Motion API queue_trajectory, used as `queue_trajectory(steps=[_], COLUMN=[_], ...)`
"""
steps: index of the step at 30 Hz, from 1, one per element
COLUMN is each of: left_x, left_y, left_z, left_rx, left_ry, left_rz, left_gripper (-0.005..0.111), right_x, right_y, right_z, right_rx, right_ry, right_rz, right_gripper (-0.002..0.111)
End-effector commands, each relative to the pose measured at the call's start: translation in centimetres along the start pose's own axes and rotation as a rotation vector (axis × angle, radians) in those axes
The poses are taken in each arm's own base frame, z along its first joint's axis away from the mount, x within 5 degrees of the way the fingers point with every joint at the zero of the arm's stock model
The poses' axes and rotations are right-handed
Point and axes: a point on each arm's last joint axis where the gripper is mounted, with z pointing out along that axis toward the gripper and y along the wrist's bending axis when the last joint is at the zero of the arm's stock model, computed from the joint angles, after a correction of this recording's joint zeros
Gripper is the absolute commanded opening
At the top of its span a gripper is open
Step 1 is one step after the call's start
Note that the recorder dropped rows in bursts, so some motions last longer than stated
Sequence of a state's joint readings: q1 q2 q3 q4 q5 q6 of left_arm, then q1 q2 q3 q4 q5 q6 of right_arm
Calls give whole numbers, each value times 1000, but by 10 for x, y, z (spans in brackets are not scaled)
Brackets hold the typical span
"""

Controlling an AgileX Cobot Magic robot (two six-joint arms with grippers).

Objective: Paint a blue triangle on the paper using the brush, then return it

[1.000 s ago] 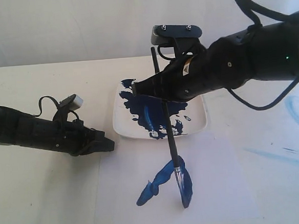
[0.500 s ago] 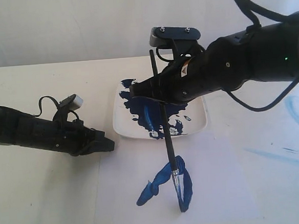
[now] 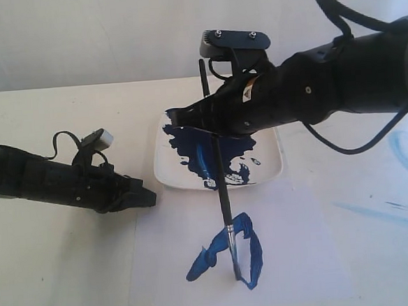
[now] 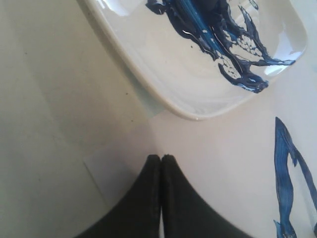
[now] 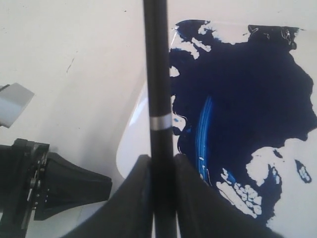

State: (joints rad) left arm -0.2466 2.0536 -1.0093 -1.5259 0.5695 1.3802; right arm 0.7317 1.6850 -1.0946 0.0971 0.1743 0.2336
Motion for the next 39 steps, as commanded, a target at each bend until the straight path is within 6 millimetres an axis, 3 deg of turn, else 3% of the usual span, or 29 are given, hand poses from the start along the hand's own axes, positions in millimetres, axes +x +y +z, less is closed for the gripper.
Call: queue_trajectory(steps=[1, 12, 27, 39], left_x=[6, 6, 6, 6], left_y=[2, 2, 2, 2], left_z=[5, 5, 5, 5], left_rx=[1, 1, 1, 1], left_ry=[21, 21, 21, 21], left_rz=[-23, -23, -23, -23], left_gripper=[0, 0, 0, 0], right_x=[-2, 5, -2, 6], right_y=[2, 8, 17, 15], right_z=[0, 17, 16, 16], right_rx=[-10, -30, -71, -49], right_ry=[-21, -41, -146, -55], right_rz=[-10, 10, 24, 9], right_gripper=[0, 0, 0, 0])
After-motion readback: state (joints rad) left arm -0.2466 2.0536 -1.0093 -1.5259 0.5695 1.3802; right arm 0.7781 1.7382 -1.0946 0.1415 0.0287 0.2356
